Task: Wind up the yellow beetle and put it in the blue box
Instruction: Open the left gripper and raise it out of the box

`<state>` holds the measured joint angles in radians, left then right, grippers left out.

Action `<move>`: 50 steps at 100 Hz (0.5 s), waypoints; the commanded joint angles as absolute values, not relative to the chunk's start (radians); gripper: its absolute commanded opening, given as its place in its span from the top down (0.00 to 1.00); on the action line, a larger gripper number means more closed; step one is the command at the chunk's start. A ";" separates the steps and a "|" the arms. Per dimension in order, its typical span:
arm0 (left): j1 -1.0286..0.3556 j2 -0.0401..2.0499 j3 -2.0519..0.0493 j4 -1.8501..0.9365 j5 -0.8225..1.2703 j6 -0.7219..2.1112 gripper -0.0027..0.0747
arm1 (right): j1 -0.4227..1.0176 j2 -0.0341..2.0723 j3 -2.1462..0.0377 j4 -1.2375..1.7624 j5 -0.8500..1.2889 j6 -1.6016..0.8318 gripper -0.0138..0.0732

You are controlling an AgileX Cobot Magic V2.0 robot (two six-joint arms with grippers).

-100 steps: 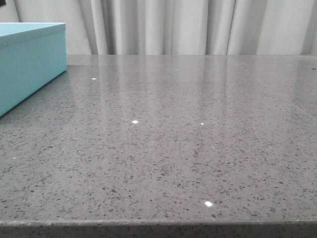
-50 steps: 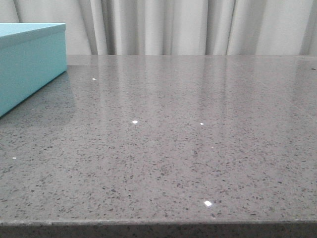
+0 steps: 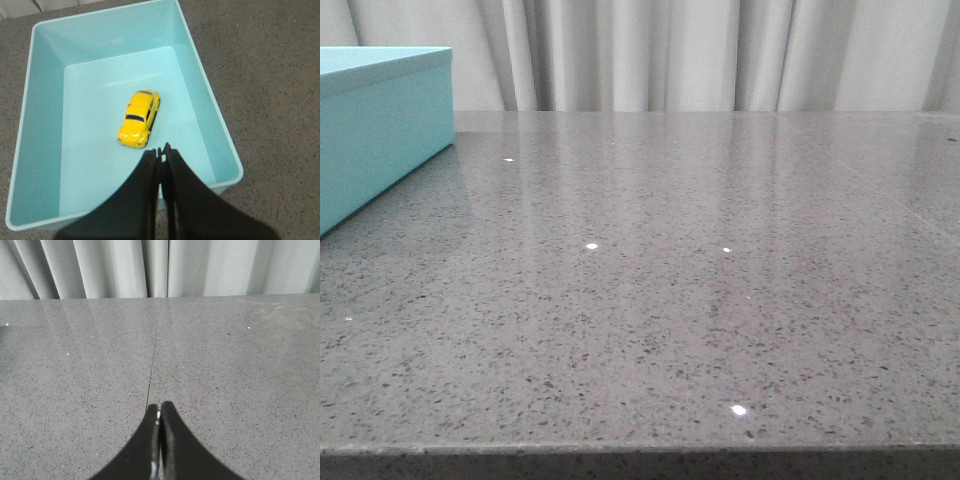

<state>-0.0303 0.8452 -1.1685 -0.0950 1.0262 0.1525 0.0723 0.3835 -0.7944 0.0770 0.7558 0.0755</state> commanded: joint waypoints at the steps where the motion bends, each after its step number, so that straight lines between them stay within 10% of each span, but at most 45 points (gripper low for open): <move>1: -0.029 0.770 -1.097 -0.115 0.924 0.143 0.99 | 0.073 0.349 -0.787 0.069 0.668 0.067 0.91; 50: -0.029 0.411 -0.702 -0.164 0.812 0.143 0.99 | 0.072 0.196 -0.619 0.070 0.634 0.067 0.91</move>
<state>-0.0303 0.4420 -0.7076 -0.1408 0.8978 0.1511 0.0723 0.2075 -0.6151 0.0770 0.7373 0.0755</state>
